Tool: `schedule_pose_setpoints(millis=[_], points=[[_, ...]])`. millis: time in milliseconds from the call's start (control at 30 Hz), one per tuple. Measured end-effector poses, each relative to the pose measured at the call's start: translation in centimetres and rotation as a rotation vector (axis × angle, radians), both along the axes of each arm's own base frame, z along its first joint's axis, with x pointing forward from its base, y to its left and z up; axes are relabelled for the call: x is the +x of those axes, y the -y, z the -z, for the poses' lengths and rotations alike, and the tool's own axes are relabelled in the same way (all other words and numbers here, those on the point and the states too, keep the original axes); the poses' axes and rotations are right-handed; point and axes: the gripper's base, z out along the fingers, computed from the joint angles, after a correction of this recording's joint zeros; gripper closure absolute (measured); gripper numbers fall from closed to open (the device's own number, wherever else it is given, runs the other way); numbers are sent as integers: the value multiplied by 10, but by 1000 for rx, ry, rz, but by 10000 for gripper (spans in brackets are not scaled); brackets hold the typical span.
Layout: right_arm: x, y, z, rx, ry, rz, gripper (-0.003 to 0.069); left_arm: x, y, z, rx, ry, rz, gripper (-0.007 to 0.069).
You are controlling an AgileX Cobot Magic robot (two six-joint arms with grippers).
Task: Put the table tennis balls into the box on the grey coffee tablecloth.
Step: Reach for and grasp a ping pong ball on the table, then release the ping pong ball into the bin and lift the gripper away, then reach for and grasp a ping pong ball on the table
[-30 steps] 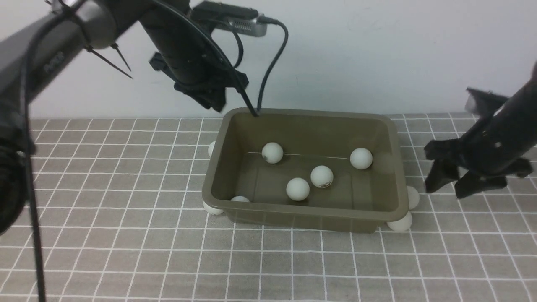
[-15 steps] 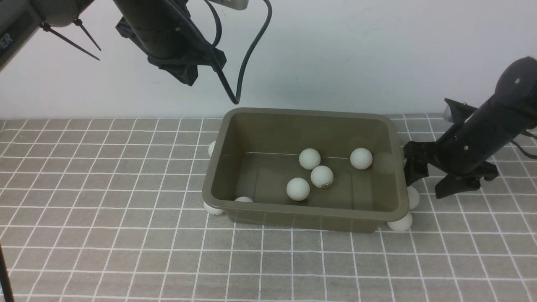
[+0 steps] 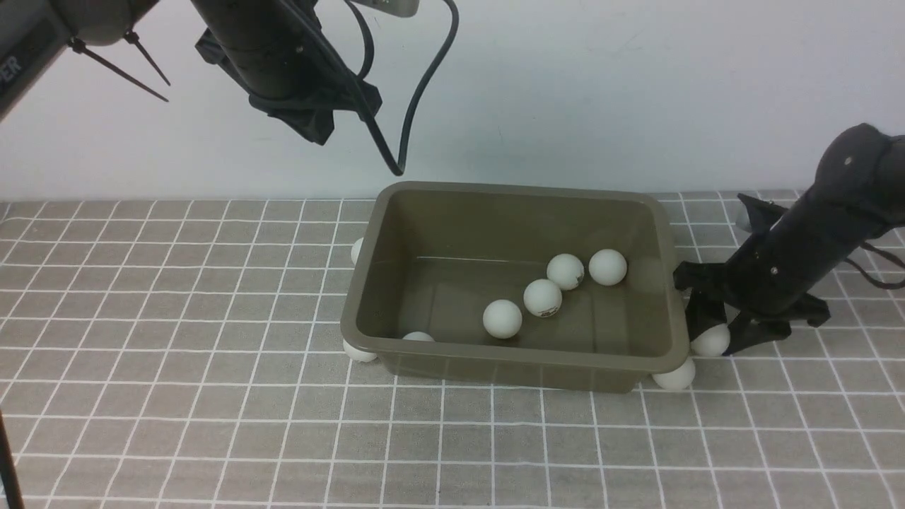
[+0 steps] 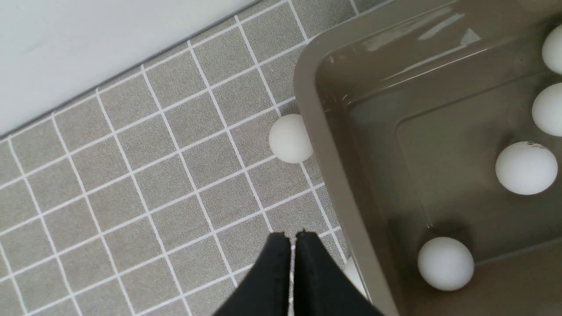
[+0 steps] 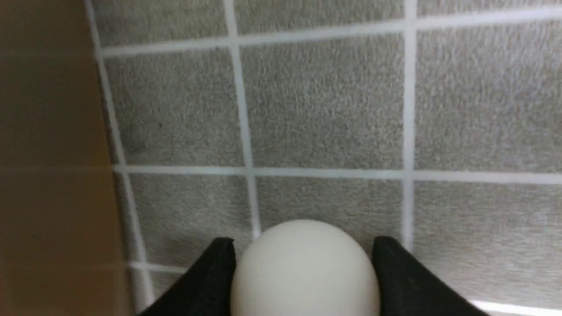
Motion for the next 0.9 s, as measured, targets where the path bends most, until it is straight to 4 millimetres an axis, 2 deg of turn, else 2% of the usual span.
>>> schedule_pose_setpoints(millis=[100,200,233,300,333,367,400,533,567,600,667,733,767,833,900], points=[[-5,12,-14,-41,-4,-9,296,0,0,0,0,0,0,629],[-13,27,-51,-69,56,36,296,0,0,0,1,0,0,629],[-19,31,-72,-68,96,56,296,0,0,0,1,0,0,629],[-28,25,-104,-38,179,61,296,0,0,0,-1,0,-4,629],[-29,24,-110,-28,195,61,296,0,0,0,-1,0,-4,629],[-32,17,-120,-13,231,36,296,0,0,0,-3,-1,-8,629],[-35,-3,-132,22,288,-18,296,0,0,0,-6,-3,-13,629],[-34,-58,-129,61,356,-164,296,-5,-8,4,-22,-34,-51,629],[-34,-63,-127,63,358,-174,296,-6,-9,4,-26,-41,-52,629],[-31,-75,-118,65,359,-199,288,-10,-19,8,-20,-62,-75,629],[-28,-82,-110,63,346,-213,242,-17,-32,11,-26,-91,-102,629],[-23,-85,-104,58,332,-224,156,-23,-45,13,-32,-112,-133,629],[-21,-86,-104,53,331,-231,97,-28,-53,14,-37,-127,-149,629],[-18,-86,-109,37,335,-248,25,-35,-63,17,-40,-151,-174,629],[-16,-84,-118,5,342,-277,-8,-43,-68,20,-44,-171,-182,629]])
